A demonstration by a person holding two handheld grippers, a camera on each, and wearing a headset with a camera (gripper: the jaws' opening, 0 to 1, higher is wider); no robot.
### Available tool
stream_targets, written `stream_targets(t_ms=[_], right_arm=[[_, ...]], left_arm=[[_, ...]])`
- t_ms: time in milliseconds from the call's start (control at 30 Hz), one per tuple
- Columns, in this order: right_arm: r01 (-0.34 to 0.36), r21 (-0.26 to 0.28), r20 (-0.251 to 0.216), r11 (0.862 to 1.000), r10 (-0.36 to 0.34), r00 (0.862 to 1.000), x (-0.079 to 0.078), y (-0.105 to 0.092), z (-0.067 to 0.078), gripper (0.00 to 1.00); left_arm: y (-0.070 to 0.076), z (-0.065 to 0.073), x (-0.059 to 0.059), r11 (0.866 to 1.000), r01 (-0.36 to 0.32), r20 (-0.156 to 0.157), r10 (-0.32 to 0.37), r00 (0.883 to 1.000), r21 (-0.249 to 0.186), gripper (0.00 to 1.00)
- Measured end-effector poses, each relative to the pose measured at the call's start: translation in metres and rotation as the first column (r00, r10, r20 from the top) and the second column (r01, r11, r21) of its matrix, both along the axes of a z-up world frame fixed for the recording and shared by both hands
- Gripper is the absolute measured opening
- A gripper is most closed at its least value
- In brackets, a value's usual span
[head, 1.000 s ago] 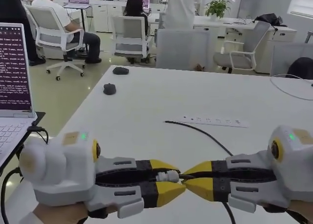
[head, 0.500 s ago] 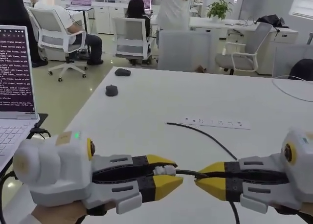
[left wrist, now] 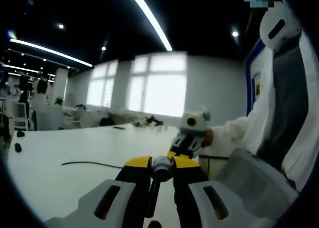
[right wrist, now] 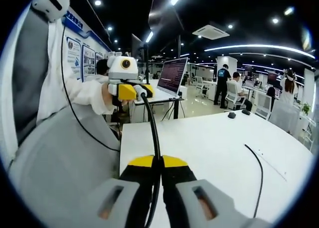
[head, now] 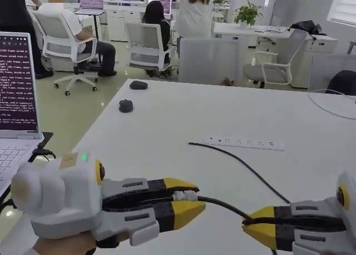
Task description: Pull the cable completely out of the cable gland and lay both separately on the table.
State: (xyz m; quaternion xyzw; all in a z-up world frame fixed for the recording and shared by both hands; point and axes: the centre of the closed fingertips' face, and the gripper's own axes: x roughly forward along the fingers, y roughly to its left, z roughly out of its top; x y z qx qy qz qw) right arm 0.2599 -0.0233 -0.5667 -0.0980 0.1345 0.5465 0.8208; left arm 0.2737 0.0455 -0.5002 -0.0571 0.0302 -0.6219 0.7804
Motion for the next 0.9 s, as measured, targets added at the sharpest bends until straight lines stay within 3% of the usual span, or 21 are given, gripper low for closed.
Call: stream_targets(t_ms=[200,367,467,567,633,767,900], right_arm=[[0.011,-0.003,-0.005,1.000,-0.011,1.000,0.000,0.000,0.000,0.02],[0.014,-0.007,-0.012,1.000,-0.014,1.000,0.003,0.001,-0.002,0.03],[0.010,-0.006,-0.019,1.000,-0.010,1.000,0.005,0.005,-0.004,0.03],[0.001,0.035,-0.017,0.999,-0.001,1.000,0.006,0.014,0.001,0.10],[-0.011,0.029,-0.013,1.000,0.011,1.000,0.005,0.019,0.000,0.13],[-0.038,0.009,-0.014,0.999,0.038,0.999,0.003,0.030,-0.006,0.12],[-0.034,-0.004,-0.002,0.999,0.034,0.999,0.006,0.029,-0.005,0.03]], left_arm=[[-0.001,-0.001,0.000,1.000,0.000,0.004,0.000,1.000,0.006,0.17],[0.000,-0.001,0.003,1.000,-0.015,-0.016,0.015,1.000,0.003,0.16],[0.003,0.003,0.005,0.999,-0.031,-0.014,0.030,0.999,-0.010,0.16],[0.008,0.006,0.008,0.999,-0.043,-0.035,0.042,0.999,-0.028,0.16],[0.008,0.007,0.009,0.998,-0.050,-0.029,0.049,0.998,-0.034,0.16],[0.008,0.011,0.007,0.998,-0.047,-0.030,0.046,0.999,-0.051,0.16],[0.010,0.011,0.009,0.997,-0.057,-0.036,0.055,0.998,-0.058,0.16]])
